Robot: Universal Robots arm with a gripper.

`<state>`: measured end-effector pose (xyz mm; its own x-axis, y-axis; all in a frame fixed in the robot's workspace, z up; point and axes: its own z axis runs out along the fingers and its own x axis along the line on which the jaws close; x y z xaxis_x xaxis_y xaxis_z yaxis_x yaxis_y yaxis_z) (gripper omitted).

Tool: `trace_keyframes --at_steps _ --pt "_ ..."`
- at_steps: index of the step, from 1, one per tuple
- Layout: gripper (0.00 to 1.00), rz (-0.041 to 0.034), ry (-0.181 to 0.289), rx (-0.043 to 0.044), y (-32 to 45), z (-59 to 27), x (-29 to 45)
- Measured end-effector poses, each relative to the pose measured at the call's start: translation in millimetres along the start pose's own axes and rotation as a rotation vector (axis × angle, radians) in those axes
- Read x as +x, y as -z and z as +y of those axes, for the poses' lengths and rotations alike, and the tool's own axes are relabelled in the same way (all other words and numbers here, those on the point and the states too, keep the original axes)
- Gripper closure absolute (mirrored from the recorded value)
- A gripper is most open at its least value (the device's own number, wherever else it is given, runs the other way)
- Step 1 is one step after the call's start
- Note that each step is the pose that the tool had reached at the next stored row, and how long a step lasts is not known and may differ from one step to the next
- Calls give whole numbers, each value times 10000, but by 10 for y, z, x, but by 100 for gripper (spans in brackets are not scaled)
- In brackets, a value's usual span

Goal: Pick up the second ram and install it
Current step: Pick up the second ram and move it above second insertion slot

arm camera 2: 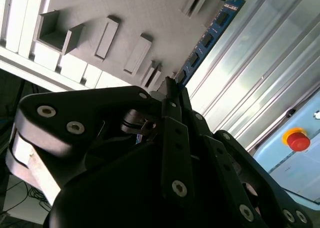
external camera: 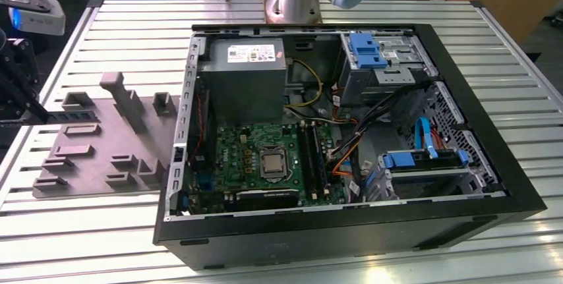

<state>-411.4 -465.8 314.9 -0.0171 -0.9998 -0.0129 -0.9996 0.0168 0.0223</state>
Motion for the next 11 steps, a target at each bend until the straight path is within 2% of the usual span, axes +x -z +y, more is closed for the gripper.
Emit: trace_keyframes --at_steps 11 --pt "86 0 0 0 74 2 -1"
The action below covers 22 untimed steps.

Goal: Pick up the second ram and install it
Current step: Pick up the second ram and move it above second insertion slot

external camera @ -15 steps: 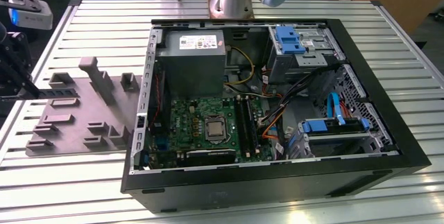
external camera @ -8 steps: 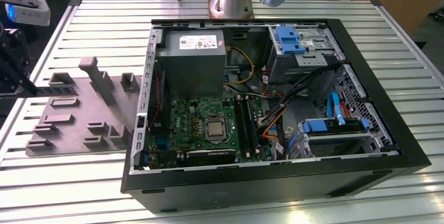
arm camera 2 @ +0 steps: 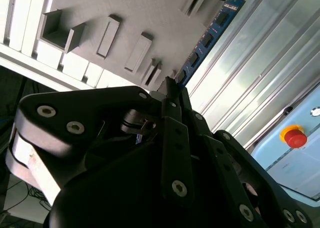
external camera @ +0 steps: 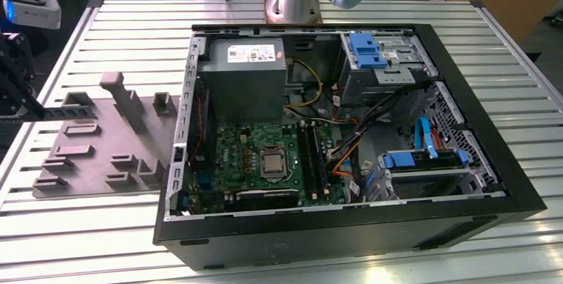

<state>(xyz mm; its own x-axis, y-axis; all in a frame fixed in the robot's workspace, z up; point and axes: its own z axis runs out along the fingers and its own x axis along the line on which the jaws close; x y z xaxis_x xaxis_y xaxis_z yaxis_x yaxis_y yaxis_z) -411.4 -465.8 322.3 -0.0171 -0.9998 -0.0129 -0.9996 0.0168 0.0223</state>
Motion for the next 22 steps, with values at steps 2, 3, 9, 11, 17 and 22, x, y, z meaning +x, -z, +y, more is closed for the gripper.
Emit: trace_keyframes --at_steps 2,3,9,11,17,22 --pt "86 0 0 0 15 0 -1" --pt "86 0 0 0 21 1 0" --pt "86 0 0 0 62 1 -2" --pt "86 0 0 0 104 2 -3" --pt "86 -1 1 0 148 3 -4" --pt "86 1 0 0 185 4 -4"
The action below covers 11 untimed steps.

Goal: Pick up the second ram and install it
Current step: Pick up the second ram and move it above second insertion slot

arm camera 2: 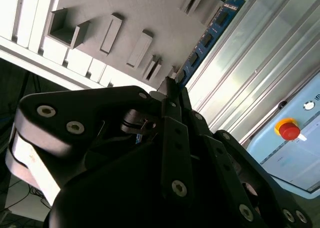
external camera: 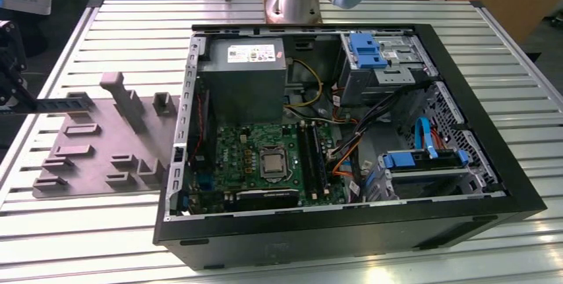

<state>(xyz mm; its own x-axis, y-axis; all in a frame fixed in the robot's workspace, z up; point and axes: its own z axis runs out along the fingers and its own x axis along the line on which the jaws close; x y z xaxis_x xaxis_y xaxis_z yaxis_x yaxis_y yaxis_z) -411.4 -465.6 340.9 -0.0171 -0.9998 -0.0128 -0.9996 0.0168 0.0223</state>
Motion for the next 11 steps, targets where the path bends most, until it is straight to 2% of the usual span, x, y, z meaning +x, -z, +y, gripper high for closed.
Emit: trace_keyframes --at_steps 11 --pt "86 -1 0 0 67 2 -2"
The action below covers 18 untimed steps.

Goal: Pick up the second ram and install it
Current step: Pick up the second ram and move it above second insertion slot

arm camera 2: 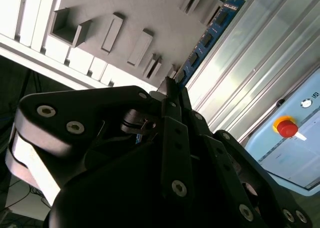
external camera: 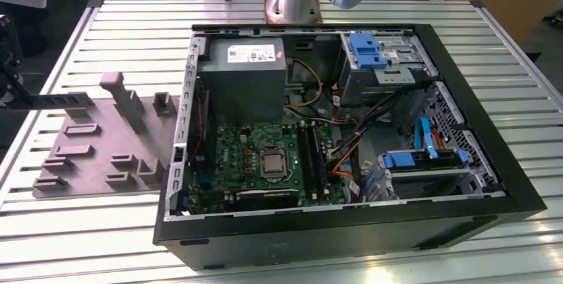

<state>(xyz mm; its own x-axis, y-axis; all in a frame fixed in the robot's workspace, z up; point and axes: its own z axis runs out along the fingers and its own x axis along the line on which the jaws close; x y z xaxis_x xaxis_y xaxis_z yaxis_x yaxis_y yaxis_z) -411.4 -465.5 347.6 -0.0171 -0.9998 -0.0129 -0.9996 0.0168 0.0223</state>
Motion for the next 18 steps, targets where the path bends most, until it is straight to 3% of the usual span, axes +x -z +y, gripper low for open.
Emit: trace_keyframes --at_steps 18 --pt "86 0 0 0 184 4 -5"
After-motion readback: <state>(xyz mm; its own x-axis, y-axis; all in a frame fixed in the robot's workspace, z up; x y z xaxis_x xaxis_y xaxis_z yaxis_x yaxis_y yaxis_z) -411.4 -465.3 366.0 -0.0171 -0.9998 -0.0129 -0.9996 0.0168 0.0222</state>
